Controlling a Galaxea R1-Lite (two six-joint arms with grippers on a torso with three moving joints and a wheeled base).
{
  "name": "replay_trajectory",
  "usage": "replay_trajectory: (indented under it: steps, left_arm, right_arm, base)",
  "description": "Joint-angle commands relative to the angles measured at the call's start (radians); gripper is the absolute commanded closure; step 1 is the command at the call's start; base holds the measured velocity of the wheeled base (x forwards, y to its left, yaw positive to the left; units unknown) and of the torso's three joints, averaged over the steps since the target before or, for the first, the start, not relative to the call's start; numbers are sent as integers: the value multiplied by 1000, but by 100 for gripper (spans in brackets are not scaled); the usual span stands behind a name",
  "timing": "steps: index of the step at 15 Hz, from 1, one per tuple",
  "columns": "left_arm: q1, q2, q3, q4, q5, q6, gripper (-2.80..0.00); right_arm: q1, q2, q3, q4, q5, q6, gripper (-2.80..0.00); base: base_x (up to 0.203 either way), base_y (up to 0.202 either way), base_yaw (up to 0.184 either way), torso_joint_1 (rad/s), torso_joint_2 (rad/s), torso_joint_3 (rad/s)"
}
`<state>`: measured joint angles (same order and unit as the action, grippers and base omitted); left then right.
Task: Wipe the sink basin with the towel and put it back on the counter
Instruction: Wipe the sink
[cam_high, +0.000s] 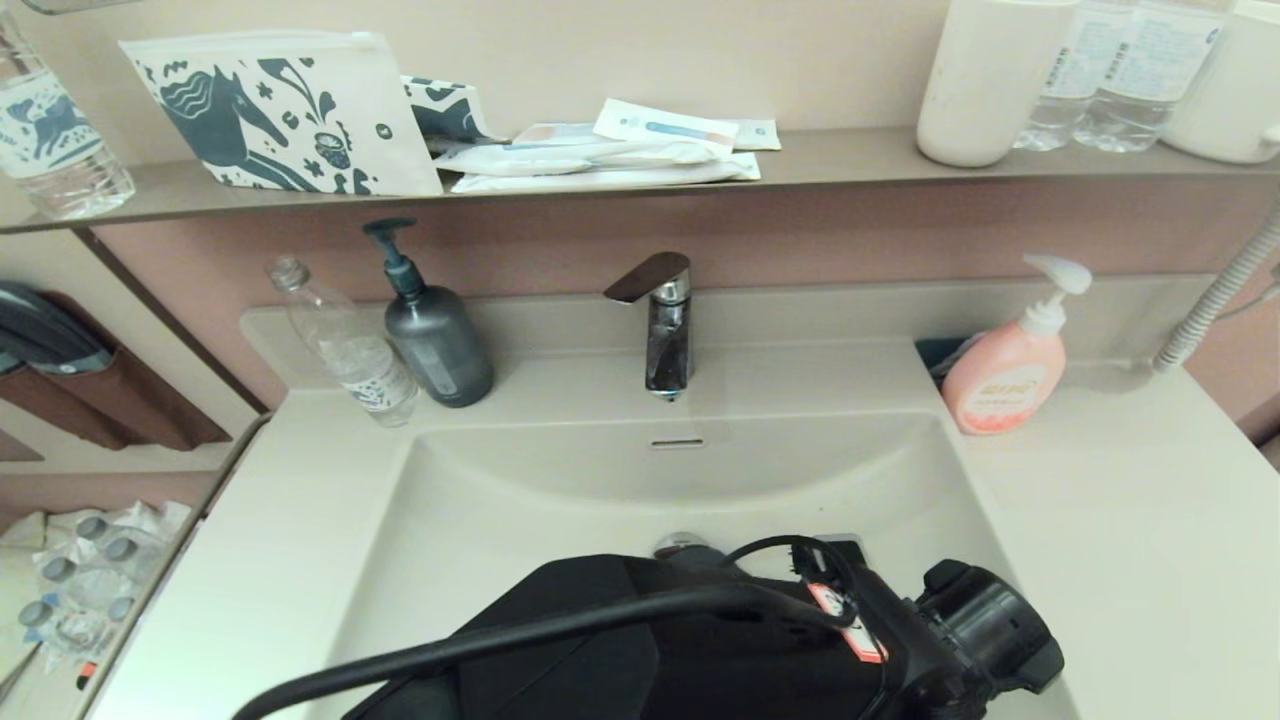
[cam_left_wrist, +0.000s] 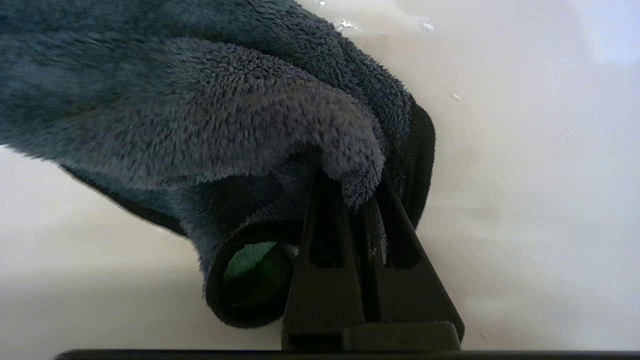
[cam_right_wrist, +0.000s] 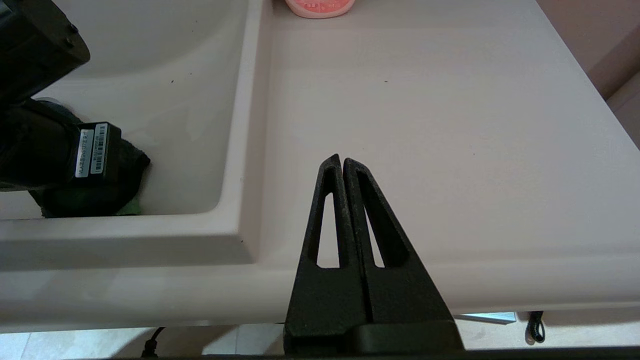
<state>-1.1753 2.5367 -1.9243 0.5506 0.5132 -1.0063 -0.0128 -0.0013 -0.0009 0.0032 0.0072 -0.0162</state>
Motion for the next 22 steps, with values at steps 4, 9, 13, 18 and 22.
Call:
replay_trajectory:
  steps: [4,9,13,18,22]
  left_arm:
    - [27,19,39,5,-1,9,0]
    - [57,-10,146,4,-2,25,0]
    - [105,-56,255,-1,-2,52,0]
    - [135,-109,422,-26,-4,66,0]
    - [194,-194,606,-118,-5,125,0]
  right_arm:
    - [0,1,-1,0,0,-1,0]
    - [-1,1,-1,0,0,-1,0]
    - [0,1,-1,0,0,-1,0]
    - [-1,1,0,0,0,0,0]
    - [0,1,1,0,0,0,0]
  base:
    - [0,0,0,0,0,0]
    - [0,0,0,0,0,0]
    - [0,0,0,0,0,0]
    - [0,0,0,0,0,0]
    - [0,0,0,0,0,0]
